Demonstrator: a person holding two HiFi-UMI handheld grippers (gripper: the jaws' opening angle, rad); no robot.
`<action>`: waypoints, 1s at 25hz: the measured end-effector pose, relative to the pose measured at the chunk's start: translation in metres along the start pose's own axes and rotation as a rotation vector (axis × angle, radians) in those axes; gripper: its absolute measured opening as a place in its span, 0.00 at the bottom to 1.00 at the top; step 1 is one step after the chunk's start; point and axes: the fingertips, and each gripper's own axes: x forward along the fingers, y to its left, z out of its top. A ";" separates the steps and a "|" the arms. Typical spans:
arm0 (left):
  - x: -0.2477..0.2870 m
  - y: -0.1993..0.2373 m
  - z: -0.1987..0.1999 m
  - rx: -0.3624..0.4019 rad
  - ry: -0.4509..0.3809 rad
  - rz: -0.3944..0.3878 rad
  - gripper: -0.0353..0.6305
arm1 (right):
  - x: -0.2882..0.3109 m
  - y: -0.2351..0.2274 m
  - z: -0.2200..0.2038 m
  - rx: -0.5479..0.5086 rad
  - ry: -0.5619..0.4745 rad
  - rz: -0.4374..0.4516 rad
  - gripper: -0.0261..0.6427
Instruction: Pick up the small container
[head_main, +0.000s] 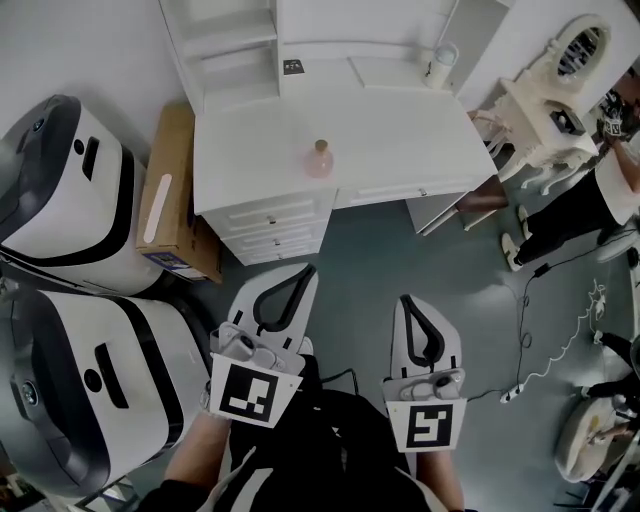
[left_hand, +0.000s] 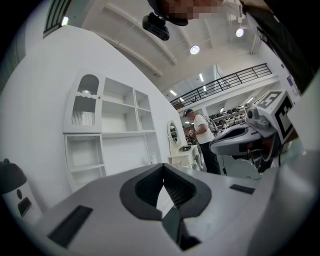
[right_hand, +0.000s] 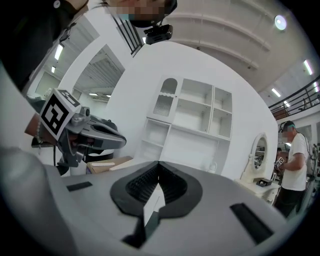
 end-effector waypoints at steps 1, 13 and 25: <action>0.006 0.003 -0.001 0.000 -0.002 -0.003 0.06 | 0.005 -0.004 0.000 -0.003 0.000 -0.005 0.04; 0.033 0.039 -0.011 0.004 -0.007 0.013 0.06 | 0.048 -0.013 0.000 -0.018 0.004 -0.001 0.04; 0.024 0.066 -0.029 -0.033 0.028 0.091 0.06 | 0.074 0.001 -0.002 -0.011 0.020 0.070 0.04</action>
